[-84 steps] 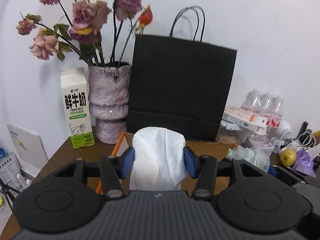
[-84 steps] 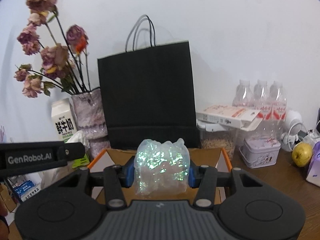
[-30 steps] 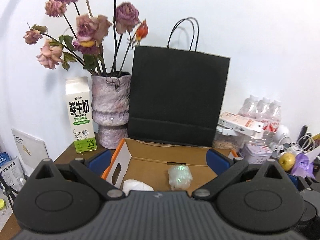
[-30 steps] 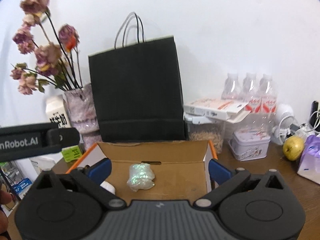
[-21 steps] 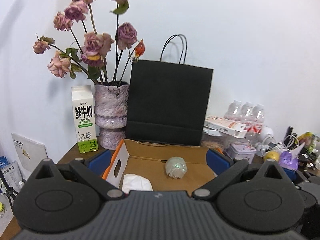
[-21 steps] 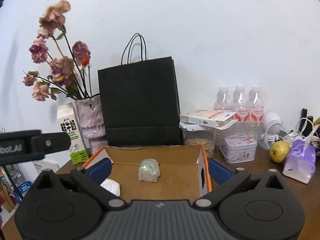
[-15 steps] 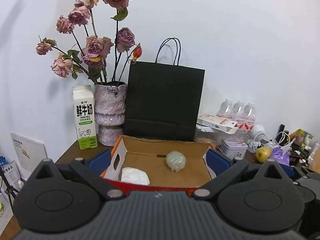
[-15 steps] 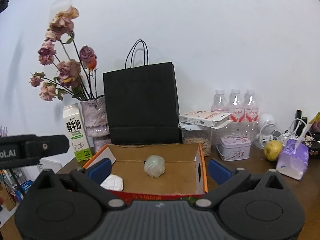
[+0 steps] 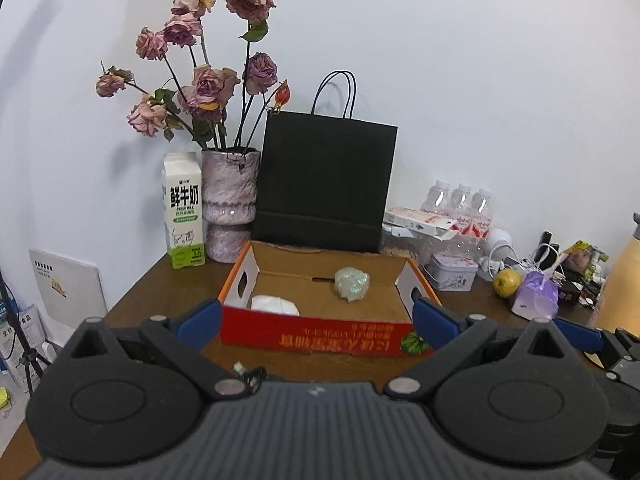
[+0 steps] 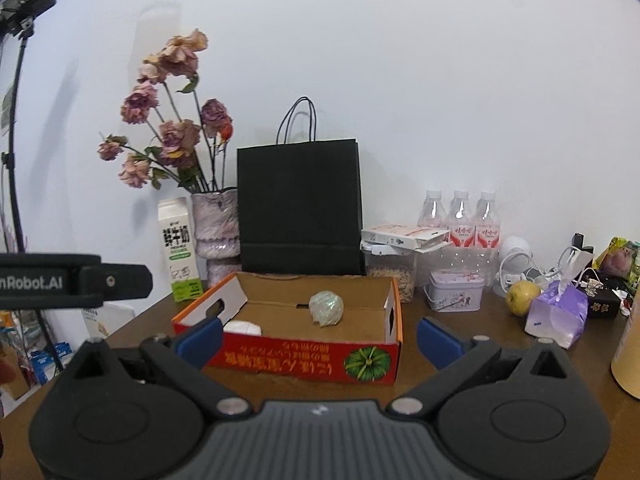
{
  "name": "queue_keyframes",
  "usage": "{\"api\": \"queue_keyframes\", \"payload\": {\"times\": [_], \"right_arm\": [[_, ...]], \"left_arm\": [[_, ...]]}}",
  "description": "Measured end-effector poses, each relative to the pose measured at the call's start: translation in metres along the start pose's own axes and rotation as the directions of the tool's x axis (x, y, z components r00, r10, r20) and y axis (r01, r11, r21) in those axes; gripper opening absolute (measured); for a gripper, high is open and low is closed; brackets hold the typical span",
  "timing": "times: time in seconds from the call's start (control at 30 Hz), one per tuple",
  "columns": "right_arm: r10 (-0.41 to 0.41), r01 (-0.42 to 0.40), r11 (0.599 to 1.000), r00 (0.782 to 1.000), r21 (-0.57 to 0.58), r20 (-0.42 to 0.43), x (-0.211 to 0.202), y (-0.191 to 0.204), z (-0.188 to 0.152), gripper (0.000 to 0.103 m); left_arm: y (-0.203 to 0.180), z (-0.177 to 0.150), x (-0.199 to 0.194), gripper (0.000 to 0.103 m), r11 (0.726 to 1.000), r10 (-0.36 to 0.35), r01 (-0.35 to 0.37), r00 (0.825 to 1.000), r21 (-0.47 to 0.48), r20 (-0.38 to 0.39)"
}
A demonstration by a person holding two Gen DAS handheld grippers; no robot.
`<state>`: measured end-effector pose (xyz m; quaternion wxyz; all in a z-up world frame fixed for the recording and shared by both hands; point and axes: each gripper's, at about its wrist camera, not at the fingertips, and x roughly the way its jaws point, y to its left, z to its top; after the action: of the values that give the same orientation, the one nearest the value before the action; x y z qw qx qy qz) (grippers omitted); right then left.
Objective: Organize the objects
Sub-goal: 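Withdraw both tools from the box back toward the table items, then grasp the lavender fuzzy headband with the left tool while the right tool approaches the white cap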
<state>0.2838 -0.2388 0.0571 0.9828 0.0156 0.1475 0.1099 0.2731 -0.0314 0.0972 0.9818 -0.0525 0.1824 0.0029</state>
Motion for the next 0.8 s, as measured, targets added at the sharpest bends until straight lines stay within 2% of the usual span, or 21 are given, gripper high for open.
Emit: {"api": "queue_keyframes", "payload": {"times": [0.4,0.8], "right_arm": [[0.010,-0.010,1.000,1.000,-0.008,-0.022,-0.045,0.006,-0.033,0.103],[-0.029,0.026,0.999,0.995,-0.031,-0.096,-0.057,-0.004,-0.076,0.103]], "left_arm": [[0.009,-0.038,-0.034,0.103,1.000,-0.020,0.021,0.999,0.019,-0.042],[0.022,-0.084,-0.040,0.103,0.999,-0.008,0.012,0.996,0.043,-0.093]]}}
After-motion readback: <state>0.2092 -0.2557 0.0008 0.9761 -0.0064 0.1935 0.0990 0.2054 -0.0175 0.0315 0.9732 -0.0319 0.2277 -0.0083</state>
